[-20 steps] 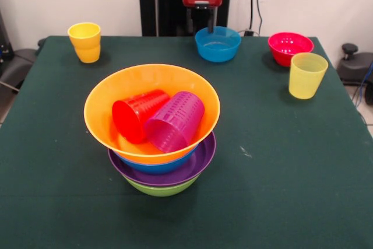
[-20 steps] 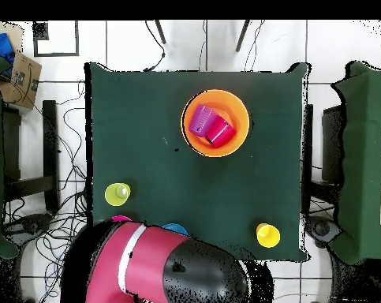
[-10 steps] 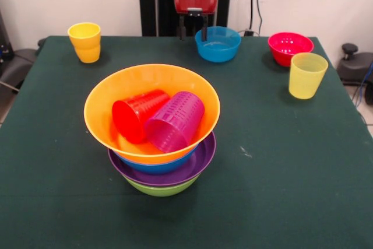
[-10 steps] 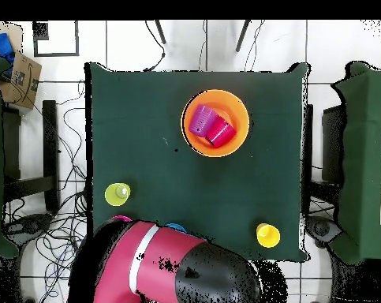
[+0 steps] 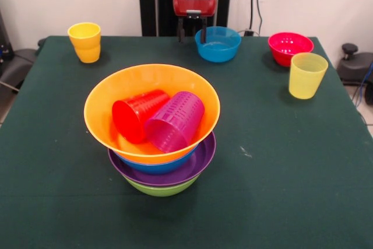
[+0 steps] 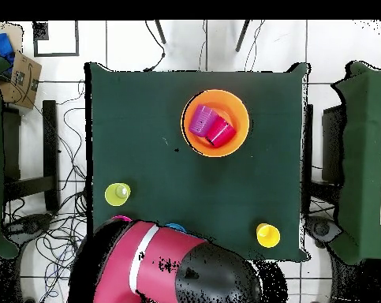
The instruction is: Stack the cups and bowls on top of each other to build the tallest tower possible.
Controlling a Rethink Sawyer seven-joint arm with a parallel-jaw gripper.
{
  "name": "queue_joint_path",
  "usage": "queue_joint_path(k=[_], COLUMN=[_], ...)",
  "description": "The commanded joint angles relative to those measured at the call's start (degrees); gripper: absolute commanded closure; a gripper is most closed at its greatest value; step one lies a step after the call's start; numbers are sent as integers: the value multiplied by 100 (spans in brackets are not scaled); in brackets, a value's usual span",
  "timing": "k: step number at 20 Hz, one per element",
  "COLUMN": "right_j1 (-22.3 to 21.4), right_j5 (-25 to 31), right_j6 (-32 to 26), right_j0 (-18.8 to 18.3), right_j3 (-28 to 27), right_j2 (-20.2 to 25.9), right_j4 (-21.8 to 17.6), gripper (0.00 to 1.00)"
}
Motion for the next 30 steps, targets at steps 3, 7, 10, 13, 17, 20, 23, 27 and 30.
queue_joint_path(k=[3, 7, 10, 13, 17, 20, 23, 27, 30], right_j1=[135, 94, 47, -8, -89, -129, -372, -1858, -3369], right_j5=[427, 477, 557, 619, 752, 860, 1108, 2096, 3245], right_j6=[566, 541, 533, 506, 517, 541, 594, 712, 810], right_j0=[103, 113, 143, 186, 172, 165, 126, -136, -715], right_j3=[-730, -785, -782, -803, -834, -821, -686, -62, 549], right_j2=[543, 559, 569, 559, 599, 611, 634, 830, 1471], right_j4=[467, 440, 445, 466, 423, 453, 422, -94, -585], gripper=[0, 100, 100, 100, 100, 100, 100, 100, 100])
